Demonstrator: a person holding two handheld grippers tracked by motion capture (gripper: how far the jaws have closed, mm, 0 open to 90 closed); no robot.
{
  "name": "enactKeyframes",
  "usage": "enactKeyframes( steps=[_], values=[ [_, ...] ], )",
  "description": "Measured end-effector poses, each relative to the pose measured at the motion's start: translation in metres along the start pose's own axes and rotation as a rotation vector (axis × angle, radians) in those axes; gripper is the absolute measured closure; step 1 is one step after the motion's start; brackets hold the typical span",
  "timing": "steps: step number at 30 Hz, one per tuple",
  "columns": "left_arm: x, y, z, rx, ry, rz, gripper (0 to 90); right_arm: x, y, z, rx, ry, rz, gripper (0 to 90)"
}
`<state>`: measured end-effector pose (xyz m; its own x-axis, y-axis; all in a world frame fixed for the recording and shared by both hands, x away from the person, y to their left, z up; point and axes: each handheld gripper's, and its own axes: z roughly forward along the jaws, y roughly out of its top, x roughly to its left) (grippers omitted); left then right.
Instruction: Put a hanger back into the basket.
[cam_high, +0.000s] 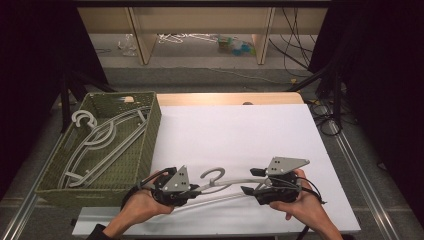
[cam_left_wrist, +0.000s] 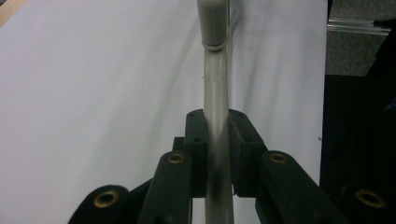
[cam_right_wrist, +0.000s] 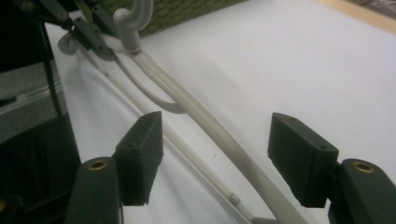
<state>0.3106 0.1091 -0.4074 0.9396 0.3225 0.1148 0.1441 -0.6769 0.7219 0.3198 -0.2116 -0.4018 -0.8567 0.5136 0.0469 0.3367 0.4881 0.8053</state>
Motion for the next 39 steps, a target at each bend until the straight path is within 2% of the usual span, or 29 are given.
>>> enactKeyframes(
  steps=[4, 5, 6, 8, 9, 11, 12, 16, 19, 22, 25, 30, 33, 34, 36, 39],
  values=[
    [0.005, -0.001, -0.008, -0.012, 0.016, -0.052, 79.1, 0.000, 0.001, -0.006, -0.048, -0.027, 0.020, 33.0],
    [0.005, -0.001, -0.008, -0.012, 0.016, -0.052, 79.1, 0.000, 0.001, -0.006, -0.048, -0.027, 0.020, 33.0],
    [0.006, -0.002, -0.010, -0.033, 0.024, -0.075, 79.1, 0.001, 0.001, -0.007, -0.055, -0.033, 0.028, 33.0],
    [0.010, -0.002, -0.017, -0.040, 0.033, -0.073, 79.0, 0.002, -0.001, -0.010, -0.072, -0.044, 0.038, 32.2],
    [0.011, -0.003, -0.019, -0.047, 0.036, -0.084, 79.0, 0.002, -0.002, -0.011, -0.087, -0.055, 0.033, 31.7],
    [0.013, -0.004, -0.023, -0.069, 0.040, -0.106, 79.0, 0.003, -0.003, -0.013, -0.096, -0.052, 0.054, 31.0],
    [0.014, -0.004, -0.025, -0.079, 0.041, -0.122, 79.0, 0.002, -0.004, -0.013, -0.116, -0.058, 0.045, 30.6],
    [0.019, -0.005, -0.034, -0.082, 0.059, -0.134, 79.0, 0.004, -0.010, -0.015, -0.106, -0.063, 0.063, 29.8],
    [0.019, -0.007, -0.037, -0.105, 0.061, -0.190, 79.0, 0.005, -0.014, -0.015, -0.103, -0.060, 0.070, 29.8],
    [0.021, -0.010, -0.042, -0.113, 0.059, -0.221, 79.0, 0.004, -0.016, -0.015, -0.101, -0.070, 0.060, 29.8],
    [0.024, -0.008, -0.050, -0.125, 0.056, -0.234, 78.9, 0.005, -0.018, -0.015, -0.091, -0.048, 0.071, 29.4],
    [0.027, 0.001, -0.070, -0.145, 0.057, -0.235, 79.0, 0.005, -0.019, -0.014, -0.093, -0.057, 0.067, 28.8],
    [0.032, 0.005, -0.084, -0.156, 0.081, -0.236, 79.0, 0.005, -0.018, -0.015, -0.102, -0.059, 0.068, 28.7],
    [0.032, 0.005, -0.084, -0.156, 0.081, -0.236, 79.0, 0.005, -0.018, -0.015, -0.102, -0.059, 0.068, 28.7],
    [0.036, 0.006, -0.097, -0.185, 0.094, -0.247, 78.9, 0.005, -0.018, -0.016, -0.104, -0.057, 0.069, 27.9],
    [0.039, 0.007, -0.112, -0.186, 0.106, -0.255, 79.0, 0.005, -0.019, -0.015, -0.103, -0.062, 0.074, 25.4]
  ],
)
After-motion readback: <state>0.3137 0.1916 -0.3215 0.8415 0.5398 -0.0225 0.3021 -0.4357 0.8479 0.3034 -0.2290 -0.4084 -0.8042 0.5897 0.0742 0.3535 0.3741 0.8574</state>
